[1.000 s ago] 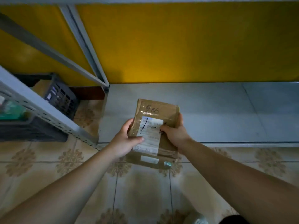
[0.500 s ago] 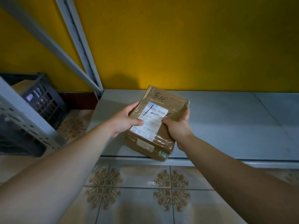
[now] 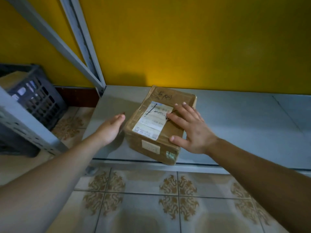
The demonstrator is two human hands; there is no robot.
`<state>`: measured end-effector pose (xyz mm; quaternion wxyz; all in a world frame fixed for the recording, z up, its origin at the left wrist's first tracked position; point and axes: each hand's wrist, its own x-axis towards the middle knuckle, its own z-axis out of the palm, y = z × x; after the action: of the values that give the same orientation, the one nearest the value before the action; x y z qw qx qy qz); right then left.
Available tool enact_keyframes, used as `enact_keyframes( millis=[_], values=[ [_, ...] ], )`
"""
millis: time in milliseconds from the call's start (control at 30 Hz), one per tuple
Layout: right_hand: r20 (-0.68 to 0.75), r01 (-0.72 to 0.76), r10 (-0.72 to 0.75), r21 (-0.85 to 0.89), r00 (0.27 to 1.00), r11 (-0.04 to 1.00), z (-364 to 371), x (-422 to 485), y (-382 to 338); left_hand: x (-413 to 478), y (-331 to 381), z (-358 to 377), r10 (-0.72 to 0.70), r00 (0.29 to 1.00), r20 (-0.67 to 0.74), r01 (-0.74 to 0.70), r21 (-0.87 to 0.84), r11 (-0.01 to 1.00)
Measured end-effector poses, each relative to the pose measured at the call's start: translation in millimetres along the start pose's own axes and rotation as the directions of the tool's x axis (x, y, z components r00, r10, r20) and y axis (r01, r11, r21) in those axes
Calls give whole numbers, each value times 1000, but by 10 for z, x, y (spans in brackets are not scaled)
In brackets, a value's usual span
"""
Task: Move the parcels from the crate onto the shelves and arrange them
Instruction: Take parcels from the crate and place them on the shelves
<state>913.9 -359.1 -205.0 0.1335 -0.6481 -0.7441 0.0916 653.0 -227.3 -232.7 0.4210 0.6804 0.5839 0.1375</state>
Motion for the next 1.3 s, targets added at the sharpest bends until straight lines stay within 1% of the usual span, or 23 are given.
enact_keyframes(
  millis=[33,67,133,167,233,367,467,533,633,700,767,867,933,967,1033,1100,1200,1300],
  values=[
    [10,26,-26,-21,1000,999,31,20,25,21,-128,-23,19,999,-33,-15,108,994],
    [4,31,-31,-36,1000,999,59,44,29,49,-264,-41,57,998,-26,-49,235,971],
    [-35,-6,3,-62,999,998,101,102,-15,128,-545,-52,79,996,51,-94,505,858],
    [-46,-41,38,-76,998,996,127,145,-56,144,-630,-43,59,995,78,-94,586,805],
    [-64,-123,117,-104,991,987,170,280,-167,167,-733,-8,19,994,104,-83,652,754],
    [-95,-291,280,-146,955,945,233,709,-392,208,-719,-8,26,996,90,-80,676,732],
    [-70,-364,358,-217,931,906,300,1008,-528,265,-809,10,29,996,79,-76,698,712],
    [-35,-340,345,-288,938,895,292,1109,-554,281,-869,25,59,996,63,-86,700,709],
    [3,-215,231,-351,973,911,168,1112,-377,328,-947,42,95,995,38,-95,694,713],
    [-16,-194,202,-363,979,911,138,1101,-266,343,-979,63,121,992,21,-101,699,708],
    [-54,-234,231,-378,971,896,200,1180,-294,345,-993,79,149,989,2,-108,697,709],
    [-109,-360,344,-350,933,865,357,1507,-551,338,-976,88,164,986,-6,-112,706,699],
    [-91,-413,407,-318,909,853,415,1767,-726,339,-965,86,176,984,-16,-113,708,697],
    [-73,-409,408,-319,910,855,410,1859,-777,335,-962,87,177,984,-22,-110,703,702],
    [-38,-338,347,-345,937,876,355,1940,-754,326,-970,80,169,985,-33,-99,697,710],
    [-50,-289,292,-368,955,884,256,1902,-591,332,-984,73,162,986,-32,-93,705,703],
    [-105,-349,336,-402,936,846,232,1809,-388,330,-984,81,161,987,-26,-93,724,683],
    [-128,-378,358,-404,925,833,338,1905,-448,331,-973,95,164,986,-20,-98,727,679]
  ],
)
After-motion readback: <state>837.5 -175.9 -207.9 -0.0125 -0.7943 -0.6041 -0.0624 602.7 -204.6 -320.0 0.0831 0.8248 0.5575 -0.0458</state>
